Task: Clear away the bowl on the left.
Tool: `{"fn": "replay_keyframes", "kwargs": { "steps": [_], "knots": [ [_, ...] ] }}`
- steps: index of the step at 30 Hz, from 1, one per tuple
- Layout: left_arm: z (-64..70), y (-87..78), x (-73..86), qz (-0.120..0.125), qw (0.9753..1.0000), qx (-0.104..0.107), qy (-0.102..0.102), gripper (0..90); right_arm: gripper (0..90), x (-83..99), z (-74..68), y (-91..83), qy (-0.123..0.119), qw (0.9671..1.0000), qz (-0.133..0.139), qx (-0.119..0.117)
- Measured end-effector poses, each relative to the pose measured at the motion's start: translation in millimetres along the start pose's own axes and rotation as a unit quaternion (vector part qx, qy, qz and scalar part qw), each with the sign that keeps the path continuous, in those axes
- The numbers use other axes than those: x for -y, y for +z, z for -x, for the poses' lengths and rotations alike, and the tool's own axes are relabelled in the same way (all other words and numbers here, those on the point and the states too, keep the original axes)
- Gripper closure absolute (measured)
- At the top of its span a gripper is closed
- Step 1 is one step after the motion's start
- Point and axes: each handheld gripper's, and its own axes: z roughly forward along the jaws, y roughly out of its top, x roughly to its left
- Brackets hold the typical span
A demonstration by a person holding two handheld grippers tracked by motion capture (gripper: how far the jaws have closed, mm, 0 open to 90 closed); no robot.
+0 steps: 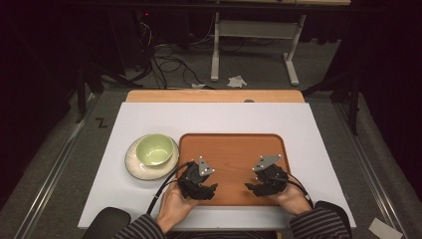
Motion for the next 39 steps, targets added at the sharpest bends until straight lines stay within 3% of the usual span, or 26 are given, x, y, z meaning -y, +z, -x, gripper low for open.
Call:
{"fn": "replay_keyframes", "kwargs": {
  "steps": [21,39],
  "knots": [
    [-2.1,0.1,-0.7,-0.009,0.9999,0.010,0.011,35.9,42.0,0.1,-1.7,0.5,-0.004,1.0000,-0.003,0.002],
    [-7.2,-5.0,-1.8,0.004,0.9998,0.018,-0.010,32.8,42.0,0.0,-2.7,1.5,-0.003,1.0000,-0.009,-0.001]
  ]
}}
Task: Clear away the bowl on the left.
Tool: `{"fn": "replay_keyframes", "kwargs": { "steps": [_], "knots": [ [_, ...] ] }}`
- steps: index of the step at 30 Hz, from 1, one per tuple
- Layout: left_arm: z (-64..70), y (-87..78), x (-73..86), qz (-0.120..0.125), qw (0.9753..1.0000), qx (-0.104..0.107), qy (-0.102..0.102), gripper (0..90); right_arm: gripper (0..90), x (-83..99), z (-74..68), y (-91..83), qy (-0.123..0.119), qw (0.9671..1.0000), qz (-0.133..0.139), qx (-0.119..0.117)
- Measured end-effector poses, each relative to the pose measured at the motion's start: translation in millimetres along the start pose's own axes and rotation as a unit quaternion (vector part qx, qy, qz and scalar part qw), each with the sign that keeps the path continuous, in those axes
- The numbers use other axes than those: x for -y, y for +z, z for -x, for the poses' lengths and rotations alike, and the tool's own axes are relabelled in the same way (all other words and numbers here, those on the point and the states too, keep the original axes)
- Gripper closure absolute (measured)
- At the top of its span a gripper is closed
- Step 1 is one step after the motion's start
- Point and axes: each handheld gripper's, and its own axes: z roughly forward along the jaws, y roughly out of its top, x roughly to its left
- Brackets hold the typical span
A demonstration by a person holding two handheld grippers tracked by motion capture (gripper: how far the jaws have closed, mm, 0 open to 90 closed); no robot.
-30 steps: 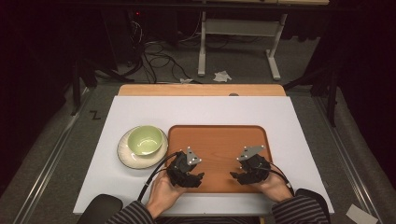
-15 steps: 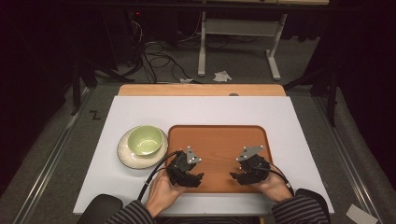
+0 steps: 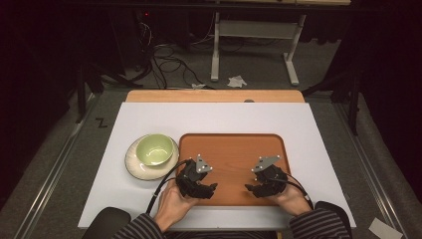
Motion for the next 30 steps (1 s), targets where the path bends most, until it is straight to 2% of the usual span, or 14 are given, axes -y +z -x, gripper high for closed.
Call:
{"fn": "replay_keyframes", "kwargs": {
  "steps": [10,20,23,25,30],
  "knots": [
    [-2.1,-2.2,-0.9,-0.001,1.0000,0.001,0.002,30.4,41.9,-0.1,-0.6,0.3,0.002,1.0000,0.001,0.001],
    [-7.2,-8.7,-2.5,0.003,1.0000,-0.004,-0.008,30.9,42.1,-0.1,-0.4,-0.3,0.000,1.0000,0.004,0.002],
    [-9.7,-12.1,-2.7,0.007,0.9999,-0.009,-0.011,31.5,42.1,-0.2,-0.3,-0.2,-0.001,1.0000,0.004,0.002],
    [-12.6,-15.7,-1.7,0.011,0.9995,-0.026,-0.013,31.8,42.1,0.0,-0.4,-0.9,-0.002,1.0000,0.004,0.002],
    [-19.5,-21.9,-1.7,0.018,0.9990,-0.031,-0.027,32.6,42.1,-0.1,-0.5,-1.4,-0.002,1.0000,0.004,0.002]
  ]
}}
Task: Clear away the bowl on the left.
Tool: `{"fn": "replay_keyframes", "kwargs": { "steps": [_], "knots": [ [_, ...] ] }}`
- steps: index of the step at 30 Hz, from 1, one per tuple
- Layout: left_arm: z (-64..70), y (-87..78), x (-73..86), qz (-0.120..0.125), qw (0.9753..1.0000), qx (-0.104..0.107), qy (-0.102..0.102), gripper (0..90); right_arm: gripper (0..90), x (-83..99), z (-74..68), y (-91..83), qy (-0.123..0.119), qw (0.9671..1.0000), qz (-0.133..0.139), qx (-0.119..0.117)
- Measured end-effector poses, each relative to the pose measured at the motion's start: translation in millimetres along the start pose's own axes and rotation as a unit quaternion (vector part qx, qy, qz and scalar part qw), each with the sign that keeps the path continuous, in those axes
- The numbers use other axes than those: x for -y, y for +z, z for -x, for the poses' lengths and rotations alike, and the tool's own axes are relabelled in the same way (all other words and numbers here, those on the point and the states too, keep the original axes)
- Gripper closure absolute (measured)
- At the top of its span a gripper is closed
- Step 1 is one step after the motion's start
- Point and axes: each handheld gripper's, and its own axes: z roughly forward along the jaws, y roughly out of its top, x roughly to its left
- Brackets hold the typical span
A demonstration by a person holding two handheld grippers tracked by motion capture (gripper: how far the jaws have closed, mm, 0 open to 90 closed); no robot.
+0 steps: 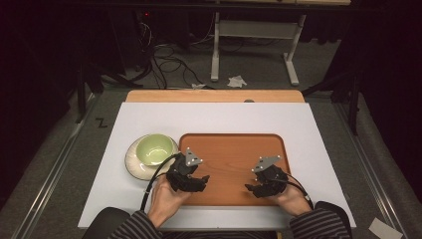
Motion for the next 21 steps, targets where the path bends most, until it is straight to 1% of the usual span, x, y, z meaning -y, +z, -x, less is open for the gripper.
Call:
{"fn": "replay_keyframes", "kwargs": {
  "steps": [2,4,11,13,16,17,21],
  "knots": [
    [-3.9,-3.6,-0.2,0.002,1.0000,-0.005,-0.004,32.6,42.1,-0.1,0.0,-0.1,0.000,1.0000,0.001,0.000],
    [-4.6,-4.2,-0.1,0.002,1.0000,-0.007,-0.005,32.7,42.1,0.0,0.1,-0.1,0.000,1.0000,0.001,-0.001],
    [-5.7,-6.7,-0.5,0.003,0.9994,-0.034,0.008,32.3,42.1,0.1,-0.2,0.5,0.000,1.0000,0.001,-0.001],
    [-9.2,-9.0,-1.3,0.005,0.9991,-0.042,0.006,32.3,42.1,0.0,-0.2,0.8,-0.001,1.0000,0.002,-0.001],
    [-12.3,-10.4,-1.5,0.006,0.9992,-0.041,0.000,32.5,42.1,0.0,-0.1,0.8,-0.001,1.0000,0.002,-0.001],
    [-15.0,-10.9,-1.7,0.005,0.9994,-0.036,-0.002,32.9,42.1,0.0,0.2,0.8,-0.002,1.0000,0.001,-0.002],
    [-18.4,-10.9,-1.8,0.000,0.9995,-0.032,-0.004,33.0,42.1,-0.1,0.3,0.9,-0.004,1.0000,0.000,-0.002]
  ]
}}
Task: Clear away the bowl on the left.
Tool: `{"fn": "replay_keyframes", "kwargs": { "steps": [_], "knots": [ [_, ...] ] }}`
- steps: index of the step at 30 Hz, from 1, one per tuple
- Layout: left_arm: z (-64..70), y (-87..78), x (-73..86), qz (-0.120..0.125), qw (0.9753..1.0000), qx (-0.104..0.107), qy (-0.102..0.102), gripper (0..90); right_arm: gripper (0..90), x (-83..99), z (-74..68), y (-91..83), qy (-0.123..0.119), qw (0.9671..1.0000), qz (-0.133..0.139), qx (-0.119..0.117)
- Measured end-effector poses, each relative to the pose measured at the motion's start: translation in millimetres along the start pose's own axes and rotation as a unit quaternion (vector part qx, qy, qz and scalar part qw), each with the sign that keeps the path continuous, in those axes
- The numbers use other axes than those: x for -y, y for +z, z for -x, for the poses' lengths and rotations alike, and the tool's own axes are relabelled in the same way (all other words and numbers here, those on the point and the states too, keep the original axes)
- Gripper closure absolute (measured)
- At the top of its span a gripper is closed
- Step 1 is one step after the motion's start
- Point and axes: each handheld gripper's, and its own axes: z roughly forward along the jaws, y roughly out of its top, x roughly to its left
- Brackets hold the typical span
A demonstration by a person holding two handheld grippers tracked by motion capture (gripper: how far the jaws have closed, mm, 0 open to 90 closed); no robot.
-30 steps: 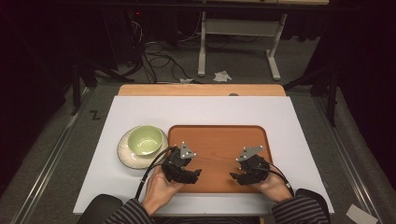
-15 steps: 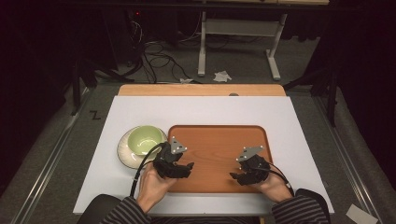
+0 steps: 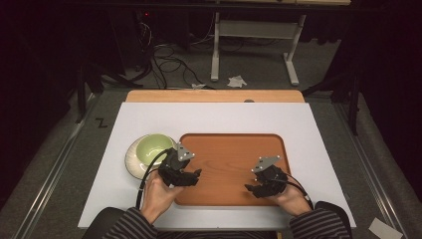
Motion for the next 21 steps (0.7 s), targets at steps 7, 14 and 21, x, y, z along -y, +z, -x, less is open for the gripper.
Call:
{"fn": "replay_keyframes", "kwargs": {
  "steps": [7,14,21],
  "knots": [
    [-7.3,-4.1,-0.6,0.002,1.0000,0.004,-0.005,33.7,42.1,0.0,-0.1,0.0,0.000,1.0000,-0.001,0.001],
    [-23.4,-15.2,-0.9,0.019,0.9995,-0.007,-0.024,34.3,42.1,0.0,-0.3,0.6,0.003,1.0000,0.000,0.002],
    [-41.0,-19.6,0.7,0.019,0.9985,-0.025,-0.044,33.7,42.1,-0.1,-0.6,0.6,0.003,1.0000,0.000,0.003]
  ]
}}
